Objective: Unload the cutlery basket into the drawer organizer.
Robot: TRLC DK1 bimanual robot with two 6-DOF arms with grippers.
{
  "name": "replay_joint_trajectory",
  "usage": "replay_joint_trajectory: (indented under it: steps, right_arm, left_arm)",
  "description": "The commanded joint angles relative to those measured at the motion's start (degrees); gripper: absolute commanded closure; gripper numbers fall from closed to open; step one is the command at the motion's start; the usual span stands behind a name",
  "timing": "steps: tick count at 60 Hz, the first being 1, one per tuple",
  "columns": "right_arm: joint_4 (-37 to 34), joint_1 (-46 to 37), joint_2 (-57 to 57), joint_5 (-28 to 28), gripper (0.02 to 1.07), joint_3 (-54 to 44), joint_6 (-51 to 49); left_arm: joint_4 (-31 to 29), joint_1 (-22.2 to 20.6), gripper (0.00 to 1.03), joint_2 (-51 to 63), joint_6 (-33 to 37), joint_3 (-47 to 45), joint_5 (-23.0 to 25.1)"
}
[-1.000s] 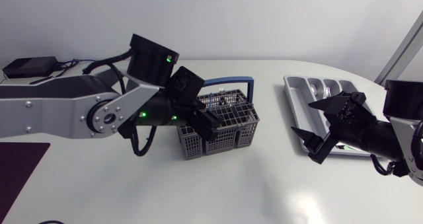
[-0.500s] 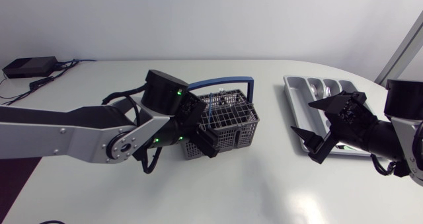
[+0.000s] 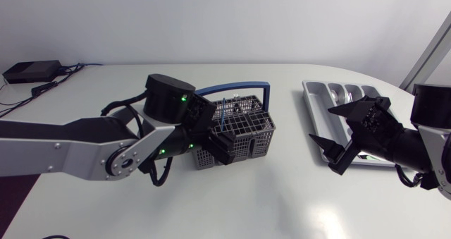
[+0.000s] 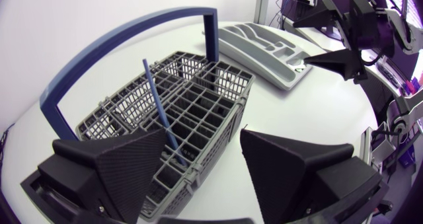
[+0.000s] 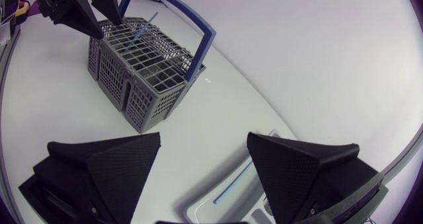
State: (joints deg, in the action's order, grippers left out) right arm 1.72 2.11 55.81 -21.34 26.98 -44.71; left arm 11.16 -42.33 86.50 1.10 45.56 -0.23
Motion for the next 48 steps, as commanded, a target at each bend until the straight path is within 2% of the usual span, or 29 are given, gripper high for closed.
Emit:
replay_joint_trajectory:
  steps: [1,3,8,19,39,42,48]
  right_arm:
    - [0.2,0.4,-0.2,-0.2,0.12,-1.8,1.6]
    - [0.2,0.4,0.1,-0.2,0.12,-1.8,1.6]
    - [1.3,0.4,0.6,-0.3,0.12,-2.3,1.6]
    - [3.1,0.4,2.6,-0.5,0.12,-2.8,1.4]
    - [5.8,-1.8,6.0,-3.1,0.12,-2.8,1.4]
    - [5.9,-2.4,6.4,-3.5,0.12,-2.8,1.2]
    - [6.5,-3.7,7.0,-4.7,0.12,-2.8,1.1]
  left_arm:
    - [3.3,-2.1,0.2,-1.7,-0.7,-2.8,-2.8]
    - [4.5,-2.8,0.2,-1.8,-0.6,-3.3,-3.2]
    - [8.5,-4.9,0.21,-1.7,0.0,-4.3,-7.8]
    - [12.8,-6.9,0.21,1.1,0.5,-4.3,-15.2]
    - [16.9,-6.5,0.21,7.7,0.5,-0.5,-18.5]
    - [18.1,-6.4,0.26,8.1,0.5,-0.1,-18.7]
    - [19.6,-6.3,0.27,9.0,0.4,0.6,-19.0]
